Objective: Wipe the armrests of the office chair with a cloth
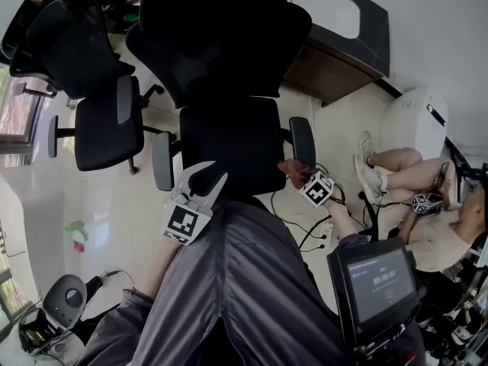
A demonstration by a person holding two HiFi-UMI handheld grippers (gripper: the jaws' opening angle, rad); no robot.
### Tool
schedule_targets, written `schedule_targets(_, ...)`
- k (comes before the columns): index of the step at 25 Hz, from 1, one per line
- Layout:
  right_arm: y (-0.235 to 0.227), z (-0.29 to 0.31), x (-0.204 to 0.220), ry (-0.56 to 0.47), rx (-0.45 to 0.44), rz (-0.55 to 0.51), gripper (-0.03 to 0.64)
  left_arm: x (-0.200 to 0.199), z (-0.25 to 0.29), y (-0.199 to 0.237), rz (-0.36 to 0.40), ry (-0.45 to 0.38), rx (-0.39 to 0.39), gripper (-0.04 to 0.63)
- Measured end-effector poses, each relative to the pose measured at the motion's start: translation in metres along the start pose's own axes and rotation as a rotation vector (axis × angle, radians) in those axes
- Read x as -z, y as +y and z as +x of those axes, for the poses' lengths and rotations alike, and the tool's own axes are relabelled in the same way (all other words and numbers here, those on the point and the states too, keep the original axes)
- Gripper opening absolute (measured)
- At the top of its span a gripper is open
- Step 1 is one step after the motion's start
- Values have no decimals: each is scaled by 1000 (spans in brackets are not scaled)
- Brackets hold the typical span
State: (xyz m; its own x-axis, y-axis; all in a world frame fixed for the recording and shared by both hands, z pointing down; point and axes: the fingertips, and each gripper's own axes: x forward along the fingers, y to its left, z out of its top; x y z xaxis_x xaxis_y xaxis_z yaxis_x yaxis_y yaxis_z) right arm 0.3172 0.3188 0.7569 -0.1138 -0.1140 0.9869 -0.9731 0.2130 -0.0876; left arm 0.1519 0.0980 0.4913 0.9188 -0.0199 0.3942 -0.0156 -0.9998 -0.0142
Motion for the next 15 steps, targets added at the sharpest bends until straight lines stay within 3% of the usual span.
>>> schedule_targets(6,-7,-7,-12,-41,-18,-74,61,-5,-3,5,8,-6,-17,120)
schedule_targets(10,-50,-10,-34,-30,75,-75,61,-3,-7,12,-2,5,-41,118)
schedule_targets(15,-111,0,-89,-45,200,-61,61,4,-16,26,-2,9,-64,118)
